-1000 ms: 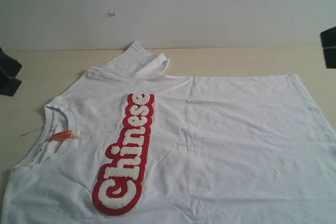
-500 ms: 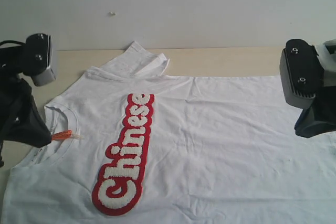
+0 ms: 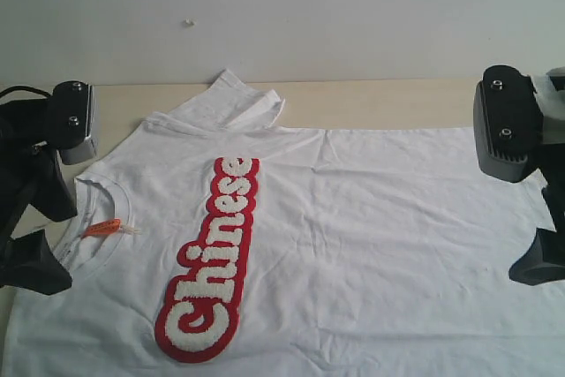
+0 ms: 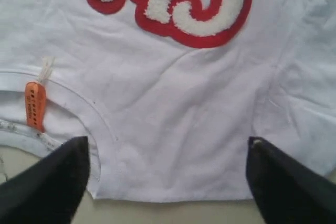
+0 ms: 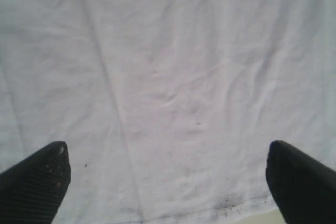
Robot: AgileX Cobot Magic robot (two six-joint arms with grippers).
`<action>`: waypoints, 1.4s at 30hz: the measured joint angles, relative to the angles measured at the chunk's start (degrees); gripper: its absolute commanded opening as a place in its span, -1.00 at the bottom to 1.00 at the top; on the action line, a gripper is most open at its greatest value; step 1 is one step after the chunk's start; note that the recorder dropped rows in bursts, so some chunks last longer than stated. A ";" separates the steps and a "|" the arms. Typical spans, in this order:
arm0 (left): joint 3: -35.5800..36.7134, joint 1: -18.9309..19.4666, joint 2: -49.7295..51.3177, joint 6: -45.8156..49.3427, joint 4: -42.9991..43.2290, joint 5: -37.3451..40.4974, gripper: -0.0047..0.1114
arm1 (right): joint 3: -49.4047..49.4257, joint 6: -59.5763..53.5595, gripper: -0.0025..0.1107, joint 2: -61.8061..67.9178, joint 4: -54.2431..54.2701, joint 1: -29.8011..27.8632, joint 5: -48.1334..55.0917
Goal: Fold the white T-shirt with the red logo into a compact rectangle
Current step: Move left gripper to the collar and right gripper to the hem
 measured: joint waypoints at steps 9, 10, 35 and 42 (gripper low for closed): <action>0.00 0.00 0.00 -1.23 -7.78 -0.88 0.68 | 0.00 -1.48 0.90 0.00 0.12 0.00 1.13; 0.00 0.00 0.00 -1.23 -8.23 -1.18 0.68 | 0.00 -1.66 0.90 0.00 0.01 0.00 1.13; 0.00 0.00 1.65 0.59 -8.41 -5.38 0.68 | 0.00 -2.03 0.90 0.15 -0.31 0.00 -0.86; 0.00 0.49 3.10 12.52 2.37 -2.41 0.68 | 0.00 -3.80 0.90 3.47 -3.24 0.00 -0.89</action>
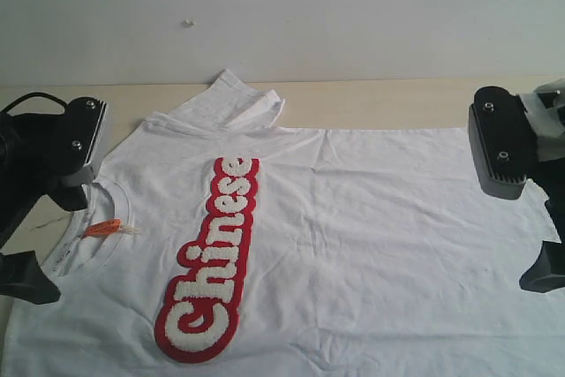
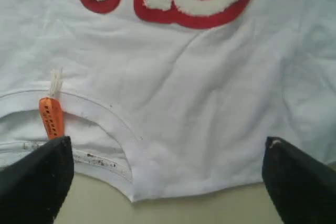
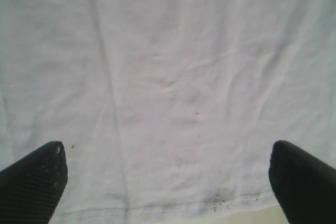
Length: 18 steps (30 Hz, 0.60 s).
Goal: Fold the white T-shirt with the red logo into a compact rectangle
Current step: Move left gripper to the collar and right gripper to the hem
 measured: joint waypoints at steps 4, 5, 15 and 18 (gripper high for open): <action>0.00 1.64 2.45 5.84 0.90 -1.44 0.68 | 0.00 -1.08 0.90 3.10 -1.96 0.00 -0.52; 0.00 1.93 3.30 7.54 0.94 -2.16 0.68 | 0.00 -1.20 0.90 3.93 -2.62 0.00 -0.77; -9.02 4.68 13.84 14.21 1.16 -3.78 0.68 | 0.00 -1.20 0.90 9.25 -4.11 -2.34 -3.55; -12.63 4.81 17.44 15.37 1.16 -2.00 0.68 | 0.00 -1.20 0.90 9.37 -4.49 -3.31 -3.76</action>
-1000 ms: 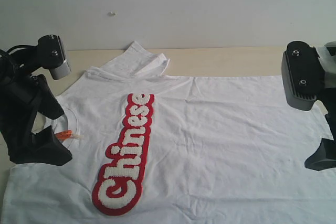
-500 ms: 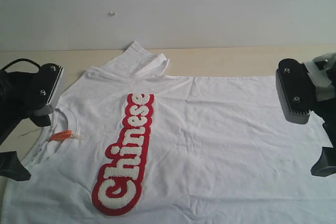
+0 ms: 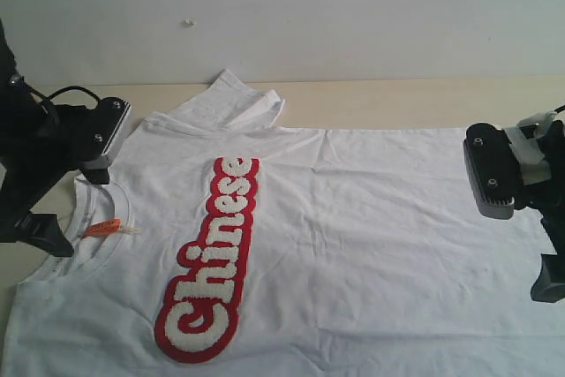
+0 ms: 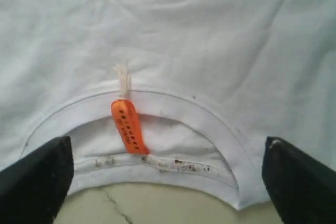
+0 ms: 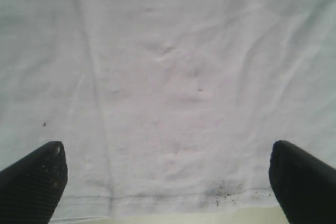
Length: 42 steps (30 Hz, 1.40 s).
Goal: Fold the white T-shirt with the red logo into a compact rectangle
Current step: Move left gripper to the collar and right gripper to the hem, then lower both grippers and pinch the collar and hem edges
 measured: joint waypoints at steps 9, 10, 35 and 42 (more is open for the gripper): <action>-5.07 0.00 8.15 1.79 1.06 2.49 0.68 | 0.00 0.00 0.90 0.00 -0.42 -0.39 -1.62; -5.31 0.00 8.75 1.79 1.06 2.49 0.68 | 0.00 0.00 0.90 0.00 -0.42 -0.39 -1.77; -11.42 0.00 18.28 -5.44 2.76 -0.50 0.68 | 0.00 0.00 0.90 1.23 1.30 -0.51 -4.27; -11.56 0.00 18.36 -6.70 1.32 -0.50 0.68 | 0.00 0.00 0.90 3.04 2.15 -0.51 -4.71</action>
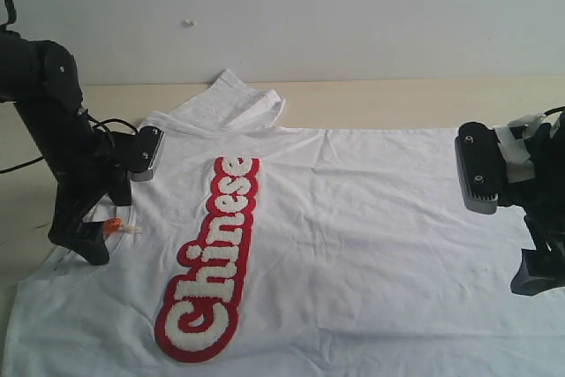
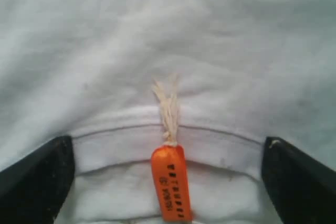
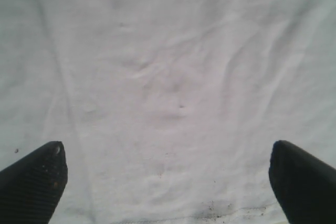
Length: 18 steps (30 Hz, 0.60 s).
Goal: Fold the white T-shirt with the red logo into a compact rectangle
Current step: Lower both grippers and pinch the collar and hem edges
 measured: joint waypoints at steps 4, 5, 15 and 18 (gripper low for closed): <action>0.00 0.00 0.00 -0.58 -0.07 -0.24 0.68 | 0.00 0.00 0.90 0.26 0.00 0.00 -0.78; 0.00 0.00 0.00 -1.01 -0.41 -0.07 0.68 | 0.00 0.00 0.90 0.26 0.00 0.00 -0.78; -0.27 0.02 0.14 -8.88 -2.38 0.89 0.68 | 0.00 0.00 0.90 0.26 0.00 0.00 -0.94; -0.27 0.02 0.14 -10.28 -1.18 0.89 0.68 | 0.00 0.00 0.90 0.26 0.00 0.00 -1.84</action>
